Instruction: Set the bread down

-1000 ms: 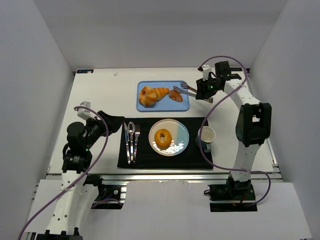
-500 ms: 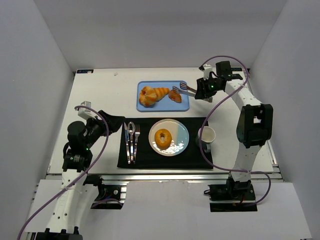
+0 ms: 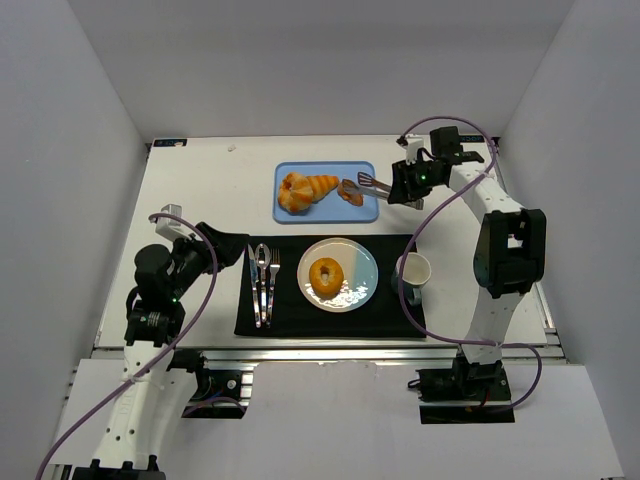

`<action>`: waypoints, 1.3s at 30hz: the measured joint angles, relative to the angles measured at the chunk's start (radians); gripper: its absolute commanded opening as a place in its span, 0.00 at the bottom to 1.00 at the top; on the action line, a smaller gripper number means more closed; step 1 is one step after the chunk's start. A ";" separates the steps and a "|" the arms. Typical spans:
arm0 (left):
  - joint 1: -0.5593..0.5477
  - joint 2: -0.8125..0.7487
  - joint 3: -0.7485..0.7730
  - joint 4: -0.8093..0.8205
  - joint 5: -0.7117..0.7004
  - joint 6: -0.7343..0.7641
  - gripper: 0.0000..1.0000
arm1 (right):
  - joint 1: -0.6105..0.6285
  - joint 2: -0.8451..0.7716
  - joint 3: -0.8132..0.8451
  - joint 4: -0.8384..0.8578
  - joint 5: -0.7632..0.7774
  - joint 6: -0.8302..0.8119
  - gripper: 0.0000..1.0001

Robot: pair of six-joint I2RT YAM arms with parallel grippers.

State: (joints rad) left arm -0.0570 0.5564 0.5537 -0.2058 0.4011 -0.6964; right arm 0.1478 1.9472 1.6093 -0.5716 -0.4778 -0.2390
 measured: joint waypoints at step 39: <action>0.000 0.013 -0.024 0.030 0.018 -0.018 0.84 | -0.026 -0.353 -0.333 -0.057 -0.146 -0.090 0.10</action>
State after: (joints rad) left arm -0.0570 0.5697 0.5301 -0.1757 0.4194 -0.7143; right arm 0.1219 1.5944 1.2762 -0.6285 -0.6235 -0.3290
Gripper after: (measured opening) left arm 0.841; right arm 0.283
